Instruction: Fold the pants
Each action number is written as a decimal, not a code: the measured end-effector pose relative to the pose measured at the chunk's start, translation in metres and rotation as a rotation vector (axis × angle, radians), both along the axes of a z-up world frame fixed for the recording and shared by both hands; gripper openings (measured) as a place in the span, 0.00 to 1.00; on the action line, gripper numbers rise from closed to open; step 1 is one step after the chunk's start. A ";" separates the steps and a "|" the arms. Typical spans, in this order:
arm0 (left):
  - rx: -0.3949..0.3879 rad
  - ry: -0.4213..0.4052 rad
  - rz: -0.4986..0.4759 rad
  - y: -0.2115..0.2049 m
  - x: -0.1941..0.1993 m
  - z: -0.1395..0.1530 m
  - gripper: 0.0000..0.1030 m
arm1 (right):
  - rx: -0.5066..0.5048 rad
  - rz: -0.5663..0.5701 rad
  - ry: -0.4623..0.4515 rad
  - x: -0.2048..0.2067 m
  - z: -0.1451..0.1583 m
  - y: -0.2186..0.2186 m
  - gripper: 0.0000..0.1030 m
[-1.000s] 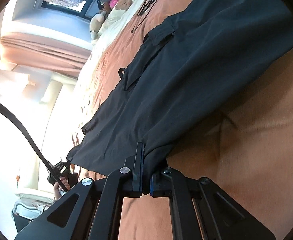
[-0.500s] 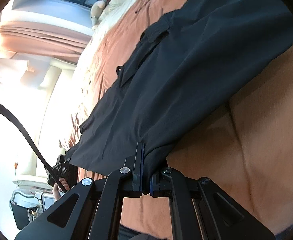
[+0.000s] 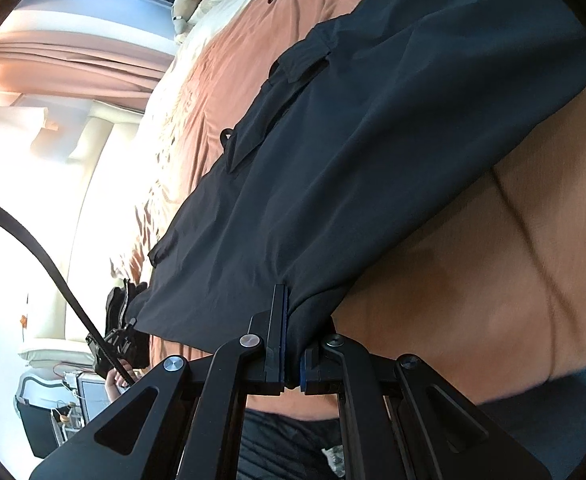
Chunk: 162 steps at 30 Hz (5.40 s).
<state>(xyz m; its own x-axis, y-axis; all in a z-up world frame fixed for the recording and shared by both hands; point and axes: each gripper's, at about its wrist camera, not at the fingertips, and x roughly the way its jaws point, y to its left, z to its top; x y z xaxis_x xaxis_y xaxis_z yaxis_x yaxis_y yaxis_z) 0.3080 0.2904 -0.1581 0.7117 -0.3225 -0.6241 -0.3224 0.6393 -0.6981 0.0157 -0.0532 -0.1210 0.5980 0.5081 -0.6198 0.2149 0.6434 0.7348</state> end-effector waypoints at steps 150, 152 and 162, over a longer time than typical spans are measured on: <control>0.174 0.327 -0.129 -0.056 0.188 -0.014 0.17 | -1.016 0.908 -0.131 0.376 0.044 0.095 0.00; 0.179 0.320 -0.133 -0.056 0.176 -0.010 0.17 | -0.999 0.874 -0.156 0.372 0.050 0.091 0.00; 0.144 0.297 -0.101 -0.032 0.095 -0.011 0.17 | -1.083 0.755 -0.186 0.361 0.052 0.101 0.00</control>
<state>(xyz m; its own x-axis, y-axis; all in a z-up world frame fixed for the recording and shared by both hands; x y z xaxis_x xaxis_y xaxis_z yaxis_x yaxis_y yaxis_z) 0.4035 0.2582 -0.1694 0.4609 -0.2754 -0.8437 -0.4280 0.7638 -0.4831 0.3763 0.0481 -0.0693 0.5091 0.0561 -0.8589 -0.4974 0.8336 -0.2404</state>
